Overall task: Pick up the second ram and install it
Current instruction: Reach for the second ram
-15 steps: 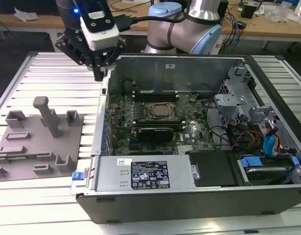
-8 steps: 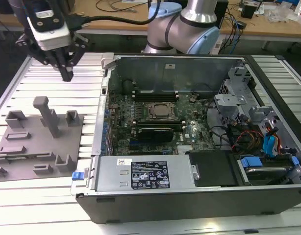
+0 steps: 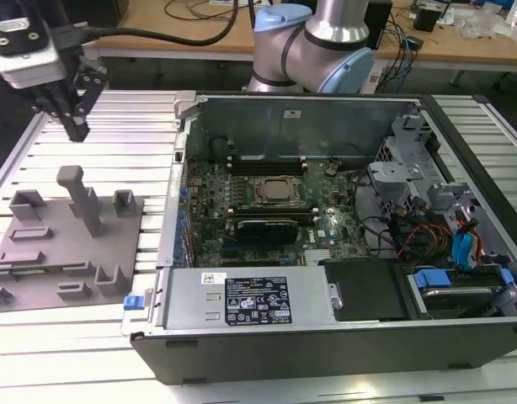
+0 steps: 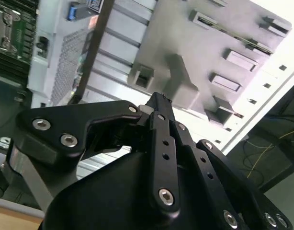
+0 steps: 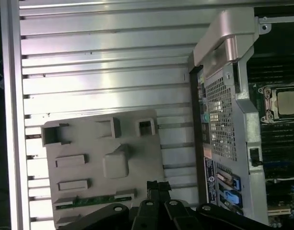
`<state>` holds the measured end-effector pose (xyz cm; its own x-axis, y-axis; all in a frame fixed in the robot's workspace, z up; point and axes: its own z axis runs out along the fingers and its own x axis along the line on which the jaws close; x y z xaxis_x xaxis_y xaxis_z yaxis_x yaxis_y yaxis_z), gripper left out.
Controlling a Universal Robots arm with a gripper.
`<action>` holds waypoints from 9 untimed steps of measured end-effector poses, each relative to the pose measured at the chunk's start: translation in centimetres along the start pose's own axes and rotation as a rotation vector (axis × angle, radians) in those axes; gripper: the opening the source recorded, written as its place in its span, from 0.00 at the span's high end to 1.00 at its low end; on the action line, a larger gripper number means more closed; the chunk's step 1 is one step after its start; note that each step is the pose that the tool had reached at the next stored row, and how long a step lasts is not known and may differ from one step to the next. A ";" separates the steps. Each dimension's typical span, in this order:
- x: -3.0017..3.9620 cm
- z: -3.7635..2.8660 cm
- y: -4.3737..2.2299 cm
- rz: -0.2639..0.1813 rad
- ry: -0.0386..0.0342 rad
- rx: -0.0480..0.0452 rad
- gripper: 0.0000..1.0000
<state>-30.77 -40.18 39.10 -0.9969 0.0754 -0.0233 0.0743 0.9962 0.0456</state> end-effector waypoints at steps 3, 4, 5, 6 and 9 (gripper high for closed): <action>2.06 -0.02 -0.63 0.000 0.0001 -0.0002 0.89; 2.42 -0.01 -0.82 0.000 0.0001 -0.0001 0.89; 3.08 -0.01 -1.29 0.000 0.0001 -0.0002 0.89; 3.65 0.00 -1.72 0.000 0.0001 -0.0002 0.89; 5.26 0.04 -3.14 -0.001 0.0001 -0.0003 0.89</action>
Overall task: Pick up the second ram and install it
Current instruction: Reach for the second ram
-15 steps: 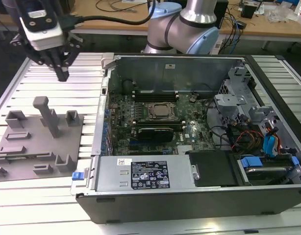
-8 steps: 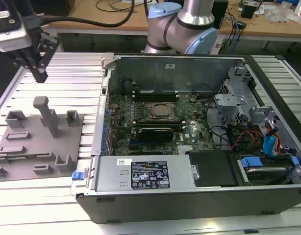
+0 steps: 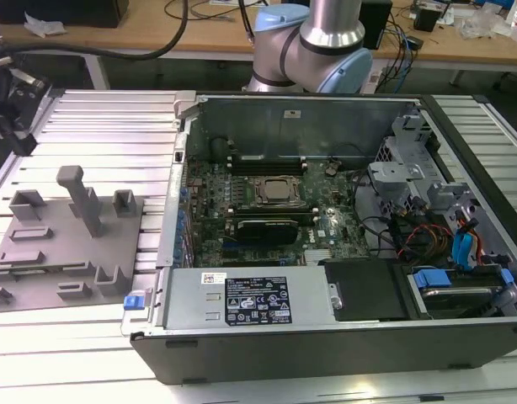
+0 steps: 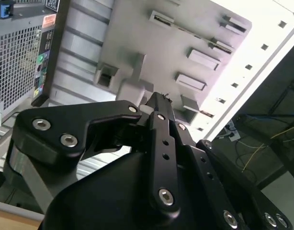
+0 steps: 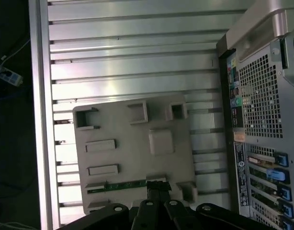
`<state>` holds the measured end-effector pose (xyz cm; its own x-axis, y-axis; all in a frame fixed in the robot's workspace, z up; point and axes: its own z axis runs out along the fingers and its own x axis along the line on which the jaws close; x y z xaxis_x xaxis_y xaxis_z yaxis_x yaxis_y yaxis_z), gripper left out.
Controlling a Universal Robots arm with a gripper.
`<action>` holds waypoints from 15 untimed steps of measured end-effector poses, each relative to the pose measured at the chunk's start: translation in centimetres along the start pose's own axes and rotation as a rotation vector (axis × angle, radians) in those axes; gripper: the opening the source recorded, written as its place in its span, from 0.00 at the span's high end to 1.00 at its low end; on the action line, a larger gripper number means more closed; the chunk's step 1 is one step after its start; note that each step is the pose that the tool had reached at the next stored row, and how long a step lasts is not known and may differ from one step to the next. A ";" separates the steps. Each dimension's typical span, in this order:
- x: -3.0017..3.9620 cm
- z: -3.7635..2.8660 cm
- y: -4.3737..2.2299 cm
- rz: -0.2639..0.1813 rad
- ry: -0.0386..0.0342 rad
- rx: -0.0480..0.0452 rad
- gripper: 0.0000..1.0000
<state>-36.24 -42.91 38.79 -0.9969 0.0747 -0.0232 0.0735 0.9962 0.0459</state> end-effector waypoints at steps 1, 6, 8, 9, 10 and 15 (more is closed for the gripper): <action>0.35 0.02 -0.37 0.000 0.0000 0.0001 0.89; 1.48 0.06 -2.10 -0.003 0.0000 -0.0001 0.89; 1.47 0.05 -2.10 -0.003 0.0001 0.0000 0.89; 1.47 0.05 -2.11 -0.003 0.0001 0.0000 0.89; 1.47 0.05 -2.11 -0.003 0.0002 0.0001 0.89; 1.47 0.05 -2.11 -0.003 0.0001 0.0000 0.89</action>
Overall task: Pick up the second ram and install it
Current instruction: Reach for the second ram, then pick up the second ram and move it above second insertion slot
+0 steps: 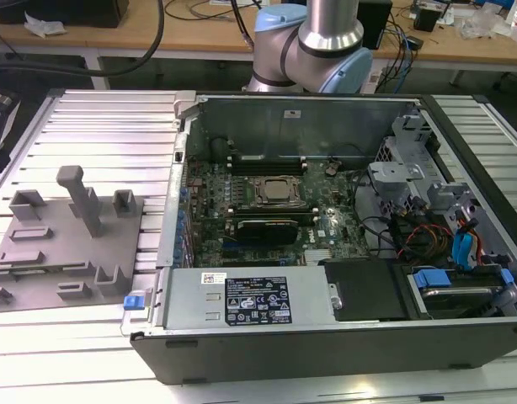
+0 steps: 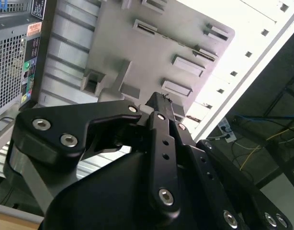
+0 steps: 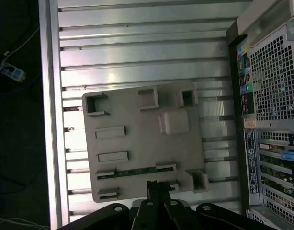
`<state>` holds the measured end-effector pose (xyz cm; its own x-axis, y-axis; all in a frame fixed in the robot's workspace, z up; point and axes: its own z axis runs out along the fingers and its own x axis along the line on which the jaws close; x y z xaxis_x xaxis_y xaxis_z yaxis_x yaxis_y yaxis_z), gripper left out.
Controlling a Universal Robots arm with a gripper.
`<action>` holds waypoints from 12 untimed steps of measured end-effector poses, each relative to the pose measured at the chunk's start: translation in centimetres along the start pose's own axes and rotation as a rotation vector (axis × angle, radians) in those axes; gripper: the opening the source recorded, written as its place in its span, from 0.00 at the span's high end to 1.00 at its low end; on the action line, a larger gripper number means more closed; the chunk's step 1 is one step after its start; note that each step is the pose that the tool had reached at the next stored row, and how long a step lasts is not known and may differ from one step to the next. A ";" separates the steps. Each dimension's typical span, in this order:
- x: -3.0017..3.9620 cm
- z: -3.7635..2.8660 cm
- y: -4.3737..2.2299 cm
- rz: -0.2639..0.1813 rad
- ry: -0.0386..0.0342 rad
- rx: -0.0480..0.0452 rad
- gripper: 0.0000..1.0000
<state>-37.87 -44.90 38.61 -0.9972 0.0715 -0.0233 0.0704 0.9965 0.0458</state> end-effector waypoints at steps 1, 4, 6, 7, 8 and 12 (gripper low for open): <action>0.00 0.00 0.00 0.000 0.0000 0.0000 0.89; 0.00 0.00 -0.01 -0.079 0.0037 -0.0019 0.89; 0.00 0.00 -0.01 -0.115 0.0053 -0.0027 0.89; 0.00 0.00 -0.01 -0.137 0.0063 -0.0032 0.89; 0.00 0.00 0.00 -0.158 0.0073 -0.0037 0.89; 0.00 0.00 -0.01 -0.240 0.0111 -0.0010 0.89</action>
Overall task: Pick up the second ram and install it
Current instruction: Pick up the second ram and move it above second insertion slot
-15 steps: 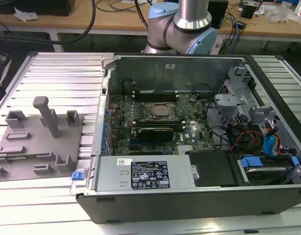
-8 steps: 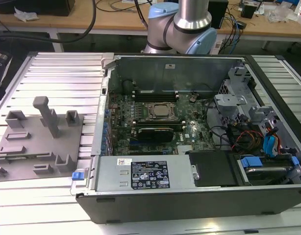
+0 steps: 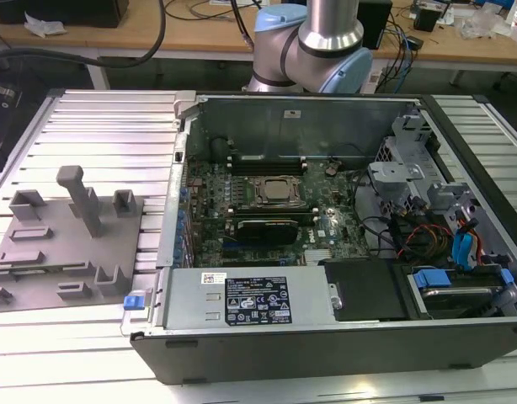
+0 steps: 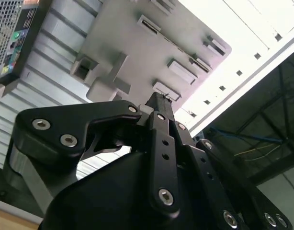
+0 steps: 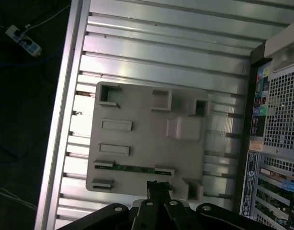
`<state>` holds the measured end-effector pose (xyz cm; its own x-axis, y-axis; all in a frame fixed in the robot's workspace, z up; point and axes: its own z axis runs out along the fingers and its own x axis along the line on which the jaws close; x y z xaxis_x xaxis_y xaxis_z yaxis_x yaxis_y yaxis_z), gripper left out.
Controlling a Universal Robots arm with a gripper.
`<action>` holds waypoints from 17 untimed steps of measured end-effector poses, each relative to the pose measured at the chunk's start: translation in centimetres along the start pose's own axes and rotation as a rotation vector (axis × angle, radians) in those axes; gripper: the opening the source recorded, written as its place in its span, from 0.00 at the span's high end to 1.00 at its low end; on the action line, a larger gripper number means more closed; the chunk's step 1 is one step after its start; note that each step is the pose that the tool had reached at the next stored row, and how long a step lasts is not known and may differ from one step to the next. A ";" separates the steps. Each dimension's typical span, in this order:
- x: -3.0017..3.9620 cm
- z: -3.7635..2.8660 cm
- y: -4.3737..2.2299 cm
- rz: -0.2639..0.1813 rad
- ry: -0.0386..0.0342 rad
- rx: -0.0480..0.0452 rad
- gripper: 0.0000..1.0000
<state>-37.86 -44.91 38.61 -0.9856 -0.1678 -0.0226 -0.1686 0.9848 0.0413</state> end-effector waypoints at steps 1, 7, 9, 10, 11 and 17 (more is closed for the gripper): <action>0.00 0.00 0.00 -0.015 0.0009 0.0012 0.89; 0.01 0.00 0.00 -0.092 0.0069 0.0151 0.89; 0.01 0.00 0.01 -0.106 0.0080 0.0179 0.89; 0.00 0.00 0.01 -0.119 0.0092 0.0212 0.89; 0.00 0.00 0.00 -0.138 0.0111 0.0264 0.89; 0.01 -0.01 0.00 -0.200 0.0179 0.0461 0.89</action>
<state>-37.87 -44.91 38.61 -0.9325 -0.3610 -0.0080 -0.3609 0.9326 -0.0081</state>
